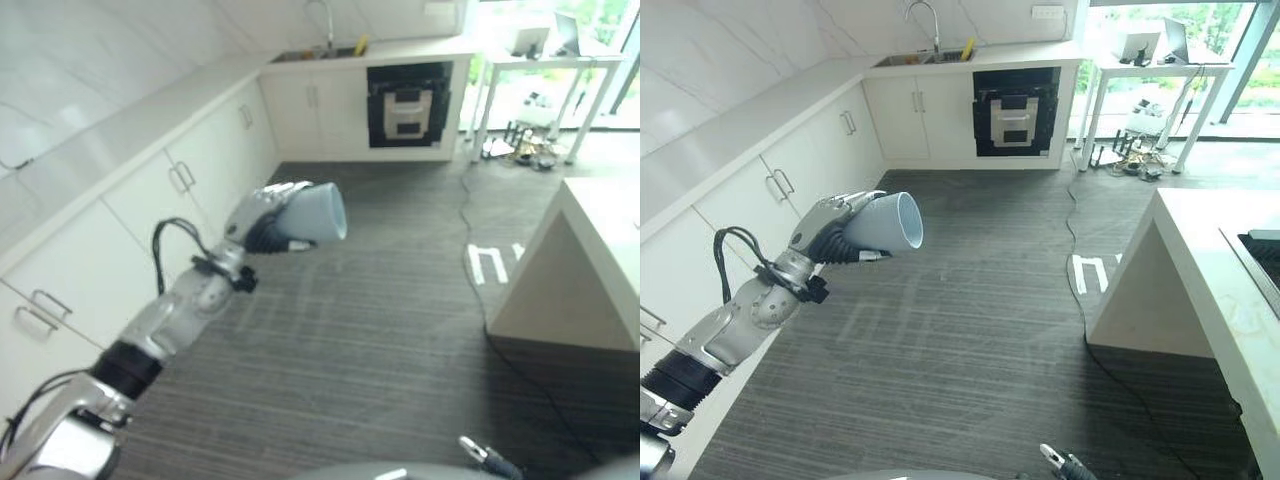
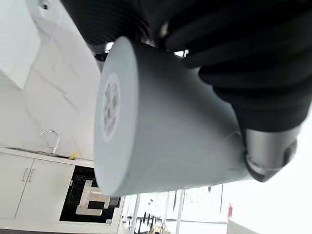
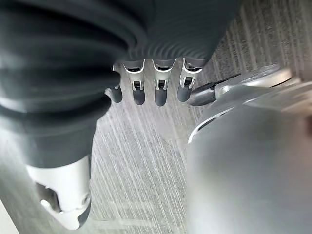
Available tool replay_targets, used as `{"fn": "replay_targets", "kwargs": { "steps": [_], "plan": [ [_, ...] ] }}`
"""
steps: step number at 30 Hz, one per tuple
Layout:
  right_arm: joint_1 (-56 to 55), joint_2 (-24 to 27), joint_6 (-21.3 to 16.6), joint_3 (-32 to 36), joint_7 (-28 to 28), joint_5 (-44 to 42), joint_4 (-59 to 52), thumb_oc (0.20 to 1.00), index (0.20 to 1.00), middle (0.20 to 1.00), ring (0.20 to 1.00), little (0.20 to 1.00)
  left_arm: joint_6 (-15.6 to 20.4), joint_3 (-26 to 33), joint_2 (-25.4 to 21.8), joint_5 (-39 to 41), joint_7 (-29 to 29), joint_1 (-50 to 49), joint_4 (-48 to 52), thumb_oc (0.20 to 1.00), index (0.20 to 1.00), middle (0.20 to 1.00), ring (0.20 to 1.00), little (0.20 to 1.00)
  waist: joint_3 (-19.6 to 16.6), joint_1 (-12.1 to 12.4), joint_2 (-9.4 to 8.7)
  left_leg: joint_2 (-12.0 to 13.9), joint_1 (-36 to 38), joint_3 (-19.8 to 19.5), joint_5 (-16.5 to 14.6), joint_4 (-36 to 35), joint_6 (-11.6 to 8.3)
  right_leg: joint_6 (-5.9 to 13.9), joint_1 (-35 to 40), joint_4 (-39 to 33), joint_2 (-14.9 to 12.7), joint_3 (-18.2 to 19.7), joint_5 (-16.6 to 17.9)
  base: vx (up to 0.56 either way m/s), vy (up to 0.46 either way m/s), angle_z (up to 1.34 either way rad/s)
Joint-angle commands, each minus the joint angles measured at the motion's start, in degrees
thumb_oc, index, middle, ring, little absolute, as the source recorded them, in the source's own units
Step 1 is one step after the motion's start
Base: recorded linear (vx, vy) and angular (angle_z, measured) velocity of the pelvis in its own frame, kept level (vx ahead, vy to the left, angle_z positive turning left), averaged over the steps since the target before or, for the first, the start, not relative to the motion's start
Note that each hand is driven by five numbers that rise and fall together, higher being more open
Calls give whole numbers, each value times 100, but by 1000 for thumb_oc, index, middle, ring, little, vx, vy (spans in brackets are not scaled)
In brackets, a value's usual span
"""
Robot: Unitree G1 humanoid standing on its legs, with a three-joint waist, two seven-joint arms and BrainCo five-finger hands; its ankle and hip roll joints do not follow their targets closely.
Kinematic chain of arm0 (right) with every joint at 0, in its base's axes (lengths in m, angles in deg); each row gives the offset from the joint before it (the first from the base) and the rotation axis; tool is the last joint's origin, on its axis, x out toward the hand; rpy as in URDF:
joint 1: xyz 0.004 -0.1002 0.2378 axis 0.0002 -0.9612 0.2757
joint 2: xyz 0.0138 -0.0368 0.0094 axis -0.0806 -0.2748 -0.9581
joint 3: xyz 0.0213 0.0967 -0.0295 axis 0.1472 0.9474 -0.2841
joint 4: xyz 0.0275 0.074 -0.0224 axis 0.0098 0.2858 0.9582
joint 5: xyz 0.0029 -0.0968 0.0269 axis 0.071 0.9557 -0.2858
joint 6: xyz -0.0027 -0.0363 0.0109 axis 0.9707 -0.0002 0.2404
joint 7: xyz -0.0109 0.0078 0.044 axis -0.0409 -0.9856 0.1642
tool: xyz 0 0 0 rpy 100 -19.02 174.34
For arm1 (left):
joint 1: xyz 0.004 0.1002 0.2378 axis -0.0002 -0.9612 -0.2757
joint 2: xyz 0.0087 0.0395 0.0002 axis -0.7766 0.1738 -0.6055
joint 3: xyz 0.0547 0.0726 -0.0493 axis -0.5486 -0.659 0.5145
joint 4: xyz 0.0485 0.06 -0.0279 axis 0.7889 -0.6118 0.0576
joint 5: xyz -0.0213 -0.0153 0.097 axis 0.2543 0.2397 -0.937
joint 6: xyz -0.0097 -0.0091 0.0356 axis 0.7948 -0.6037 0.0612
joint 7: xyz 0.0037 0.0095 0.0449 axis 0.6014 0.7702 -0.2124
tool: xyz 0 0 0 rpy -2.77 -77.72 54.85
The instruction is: Place the dishes in the dishwasher.
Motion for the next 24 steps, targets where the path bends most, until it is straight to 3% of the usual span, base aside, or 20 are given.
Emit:
{"fn": "replay_targets", "kwargs": {
  "steps": [1,2,4,5,6,9,11,12,14,16,18,21,23,24],
  "plan": [
    [439,-22,-254,-82,-48,-67,50,1000,1000,1000,1000,1000,97,627,-225,193,-387,592,-144,200,200,200,200,200,224,-82,-280,-48,-540,-849,-99,659,4,-140,189,380,302,375,-641,40,-105,-5],
    [453,-18,-256,-83,-55,-47,63,1000,1000,1000,1000,1000,102,631,-234,192,-403,588,-158,200,200,200,200,200,236,-79,-301,-76,-593,-865,-162,827,32,-151,177,414,294,393,-642,51,-95,-4],
    [502,4,-223,-84,-76,-17,68,1000,1000,1000,1000,1000,135,687,-311,175,-432,511,-154,200,200,200,200,200,327,-32,-404,-193,-1071,-937,-204,1897,149,-235,157,529,286,481,-638,88,-131,-14],
    [514,25,-202,-83,-97,16,82,1000,1000,1000,1000,1000,148,746,-351,177,-404,451,-139,200,200,200,200,200,428,33,-434,-255,-1535,-1129,24,2547,163,-311,186,587,351,576,-621,152,-113,-35],
    [529,48,-196,-73,-145,60,120,1000,1000,1000,1000,1000,134,795,-381,198,-382,408,-126,200,200,200,200,200,499,70,-403,-314,-1762,-1242,180,2630,164,-343,206,647,431,658,-640,226,-11,-47],
    [550,81,-303,-44,-262,307,244,1000,1000,1000,1000,1000,23,988,-387,330,-424,150,-23,200,200,200,200,200,641,163,-283,-341,-1944,-1303,695,1717,57,-371,357,714,623,797,-789,312,126,-74],
    [512,106,-349,-21,-300,325,237,1000,1000,1000,1000,1000,-3,1034,-357,362,-451,79,-19,200,200,200,200,200,685,185,-245,-213,-2082,-1234,1037,1245,-52,-384,472,664,674,805,-824,352,168,-76],
    [469,131,-394,-25,-309,362,205,1000,1000,1000,1000,1000,30,1050,-291,472,-445,56,-93,200,200,200,200,200,727,203,-214,-28,-2228,-1102,1438,795,-191,-392,607,631,698,789,-877,372,194,-61],
    [418,153,-449,-61,-282,505,152,1000,1000,1000,1000,1000,98,1065,-205,565,-447,70,-185,200,200,200,200,200,748,195,-208,143,-2330,-962,1575,659,-271,-385,660,676,668,736,-955,354,214,2],
    [371,152,-433,-85,-178,609,101,1000,1000,1000,1000,1000,187,1099,-68,550,-438,89,-229,200,200,200,200,200,695,167,-180,307,-2216,-663,1470,590,-263,-356,680,847,583,573,-1130,452,319,3],
    [307,82,-346,-1,-68,506,144,1000,1000,1000,1000,1000,160,1042,80,500,-237,181,-183,200,200,200,200,200,523,287,-275,30,-2051,-762,933,664,-19,-239,885,1168,417,560,-1501,690,475,-3],
    [226,-57,-385,1,102,393,75,1000,1000,1000,1000,1000,204,892,98,485,-149,386,-204,200,200,200,200,200,407,298,-324,-289,-1825,-844,657,615,218,-118,856,1484,340,533,-1619,340,295,-38],
    [181,-162,-396,47,247,227,-17,1000,1000,1000,1000,1000,235,627,47,489,-158,686,-285,200,200,200,200,200,336,235,-352,-624,-1555,-856,406,466,525,177,393,2552,177,424,-1127,273,353,25],
    [181,-176,-396,58,262,229,-24,1000,1000,1000,1000,1000,246,577,33,491,-165,741,-310,200,200,200,200,200,324,234,-368,-670,-1538,-853,389,440,560,222,305,2706,151,419,-1069,225,301,41]
  ]
}}
